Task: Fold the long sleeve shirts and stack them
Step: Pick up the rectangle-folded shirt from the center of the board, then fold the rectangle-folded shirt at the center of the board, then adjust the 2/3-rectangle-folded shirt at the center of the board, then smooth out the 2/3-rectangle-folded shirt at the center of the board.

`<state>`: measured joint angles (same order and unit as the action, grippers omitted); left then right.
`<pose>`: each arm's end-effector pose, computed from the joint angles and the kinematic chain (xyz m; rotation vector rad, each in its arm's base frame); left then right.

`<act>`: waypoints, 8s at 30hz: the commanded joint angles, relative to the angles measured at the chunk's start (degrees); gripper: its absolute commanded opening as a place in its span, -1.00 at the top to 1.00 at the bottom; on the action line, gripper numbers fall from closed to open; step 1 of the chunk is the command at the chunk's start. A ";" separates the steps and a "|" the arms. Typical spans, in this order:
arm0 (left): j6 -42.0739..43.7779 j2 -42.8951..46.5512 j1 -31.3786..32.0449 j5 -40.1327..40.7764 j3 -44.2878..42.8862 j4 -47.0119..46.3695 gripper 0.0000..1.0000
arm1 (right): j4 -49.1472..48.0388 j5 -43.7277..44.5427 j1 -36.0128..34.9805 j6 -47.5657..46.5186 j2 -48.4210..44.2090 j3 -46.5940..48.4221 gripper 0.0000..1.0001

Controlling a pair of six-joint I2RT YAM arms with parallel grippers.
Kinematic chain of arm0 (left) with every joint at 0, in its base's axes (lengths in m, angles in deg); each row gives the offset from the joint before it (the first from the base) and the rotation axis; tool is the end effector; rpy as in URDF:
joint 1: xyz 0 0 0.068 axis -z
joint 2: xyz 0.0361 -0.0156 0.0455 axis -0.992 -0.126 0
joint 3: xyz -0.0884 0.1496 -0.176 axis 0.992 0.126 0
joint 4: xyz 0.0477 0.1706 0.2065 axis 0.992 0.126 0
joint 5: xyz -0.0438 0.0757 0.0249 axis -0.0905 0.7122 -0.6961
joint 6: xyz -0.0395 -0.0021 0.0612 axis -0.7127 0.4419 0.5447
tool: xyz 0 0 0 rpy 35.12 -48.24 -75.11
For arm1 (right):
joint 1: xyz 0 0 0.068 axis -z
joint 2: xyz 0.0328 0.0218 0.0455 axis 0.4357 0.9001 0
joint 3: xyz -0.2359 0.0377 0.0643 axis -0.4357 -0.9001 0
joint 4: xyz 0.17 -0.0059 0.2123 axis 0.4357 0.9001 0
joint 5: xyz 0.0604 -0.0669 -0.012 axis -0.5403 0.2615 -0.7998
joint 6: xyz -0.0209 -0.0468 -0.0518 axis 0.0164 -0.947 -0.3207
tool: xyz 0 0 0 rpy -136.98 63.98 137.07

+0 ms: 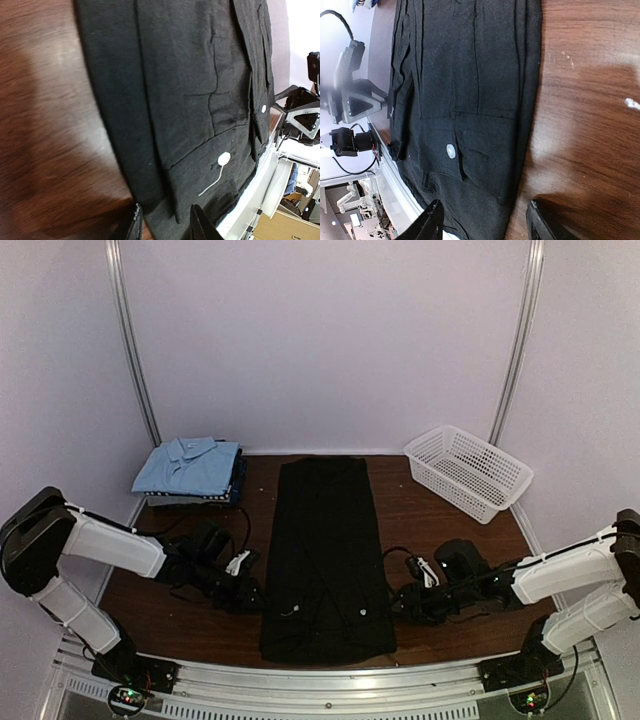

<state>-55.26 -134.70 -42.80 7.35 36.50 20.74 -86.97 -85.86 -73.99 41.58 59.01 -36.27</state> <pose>0.1828 -0.1967 0.0661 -0.0321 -2.8989 1.2001 0.1417 0.2010 0.0779 -0.1057 2.7412 1.3072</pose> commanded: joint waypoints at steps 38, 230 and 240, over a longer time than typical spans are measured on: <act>0.49 -2.67 3.60 0.09 -1.14 3.65 0.30 | -11.76 -1.72 -1.08 5.43 7.06 -2.96 0.41; 5.05 -19.00 -14.35 10.99 -36.29 2.50 -0.12 | 16.11 18.65 13.44 -31.12 41.62 56.79 0.28; 8.43 -19.58 -14.39 11.22 -35.01 1.42 0.00 | 17.29 18.65 13.52 -31.81 44.04 59.81 0.46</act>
<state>-49.60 -154.59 -56.94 18.60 1.68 24.87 -69.53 -66.96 -60.57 10.22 101.89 21.13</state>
